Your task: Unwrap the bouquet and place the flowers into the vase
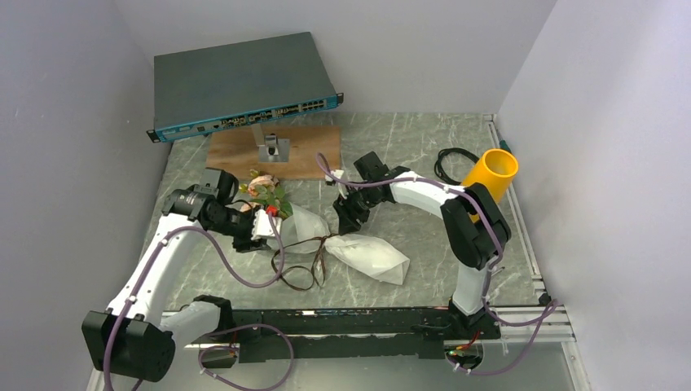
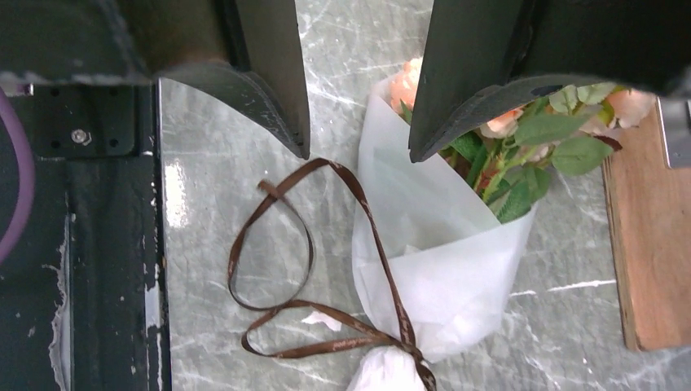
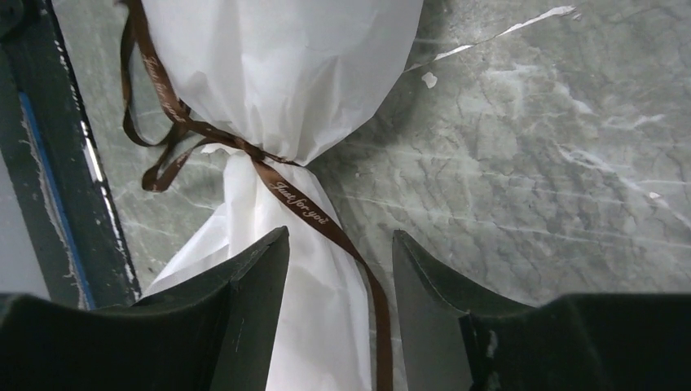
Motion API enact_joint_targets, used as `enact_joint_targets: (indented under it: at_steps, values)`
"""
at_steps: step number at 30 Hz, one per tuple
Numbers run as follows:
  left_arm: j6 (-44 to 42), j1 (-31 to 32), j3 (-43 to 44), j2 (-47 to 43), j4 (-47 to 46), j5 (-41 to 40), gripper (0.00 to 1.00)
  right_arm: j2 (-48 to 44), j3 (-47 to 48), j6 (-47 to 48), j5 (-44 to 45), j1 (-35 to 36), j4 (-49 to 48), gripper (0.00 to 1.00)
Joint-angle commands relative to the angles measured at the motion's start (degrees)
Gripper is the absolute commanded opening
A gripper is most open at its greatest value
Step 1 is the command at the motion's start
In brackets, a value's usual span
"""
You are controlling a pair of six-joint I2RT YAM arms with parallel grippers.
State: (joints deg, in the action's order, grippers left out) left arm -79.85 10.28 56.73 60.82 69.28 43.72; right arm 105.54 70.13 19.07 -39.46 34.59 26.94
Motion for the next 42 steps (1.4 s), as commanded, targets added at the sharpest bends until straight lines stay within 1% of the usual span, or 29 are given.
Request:
enact_joint_targets:
  at_steps: [1, 4, 6, 8, 9, 12, 15, 20, 24, 25, 27, 28, 30, 33, 36, 40, 42]
  values:
    - [5.12, 3.01, 2.09, 1.16, -4.81, 1.26, 0.55, 3.38, 1.48, 6.74, -3.27, 0.13, 1.35, 0.51]
    - [7.31, 4.87, 1.63, 1.94, -7.48, -0.22, 0.56, 4.87, 1.05, 8.21, -3.52, 0.13, 1.41, 0.48]
    - [9.15, 5.75, 1.61, 2.45, -9.37, -0.74, 0.57, 5.43, 0.66, 8.81, -3.24, 0.13, 1.20, 0.44]
    - [10.88, 6.26, 1.84, 3.23, -10.80, -1.08, 0.57, 5.45, 0.46, 8.73, -3.00, 0.13, 0.66, 0.36]
    - [11.53, 6.40, 1.91, 3.70, -11.23, -1.14, 0.57, 5.08, 0.52, 8.67, -3.12, 0.13, 0.58, 0.28]
    - [12.33, 6.59, 1.84, 4.73, -11.94, -1.29, 0.57, 3.01, 1.00, 7.99, -4.08, 0.13, 1.10, 0.12]
    - [12.46, 6.68, 0.85, 5.26, -12.85, -1.62, 0.56, -0.67, 1.15, 7.01, -4.93, 0.13, 1.82, 0.04]
    - [13.45, 7.54, -0.87, 5.97, -15.55, -1.62, 0.58, -7.10, 1.06, 5.05, -5.58, 0.13, 2.69, 0.00]
    - [13.60, 8.79, -1.26, 7.13, -16.37, -1.96, 0.58, -11.04, 1.38, 4.04, -5.08, 0.00, 3.73, 0.01]
    - [13.75, 9.04, -1.36, 7.34, -16.63, -1.94, 0.58, -11.78, 1.41, 3.66, -4.76, -0.04, 3.89, 0.02]
    - [14.01, 9.62, -1.55, 7.72, -17.47, -1.83, 0.59, -12.71, 0.99, 3.30, -4.02, -0.05, 4.15, 0.13]
    - [14.22, 9.97, -1.76, 7.97, -18.03, -1.88, 0.59, -12.61, 0.67, 3.48, -3.56, -0.05, 4.37, 0.14]
    - [14.61, 11.03, -1.97, 8.65, -19.30, -1.99, 0.59, -11.69, 0.12, 4.04, -2.61, -0.05, 5.02, 0.00]
    - [15.24, 12.99, -1.64, 10.08, -20.56, -2.43, 0.58, -12.13, 0.52, 3.65, -2.54, -0.58, 5.45, 0.00]
    - [15.81, 14.55, -1.66, 11.32, -22.10, -2.86, 0.58, -15.14, -0.05, 2.24, -1.43, -2.03, 3.71, 0.00]
    - [16.56, 16.26, -2.76, 13.34, -24.97, -4.41, 0.60, -18.19, 2.52, -1.21, -2.86, -7.33, 3.15, 0.00]
    - [16.48, 16.43, -3.52, 14.57, -25.40, -5.77, 0.59, -19.46, 4.83, -3.06, -3.27, -10.05, 3.38, 0.00]
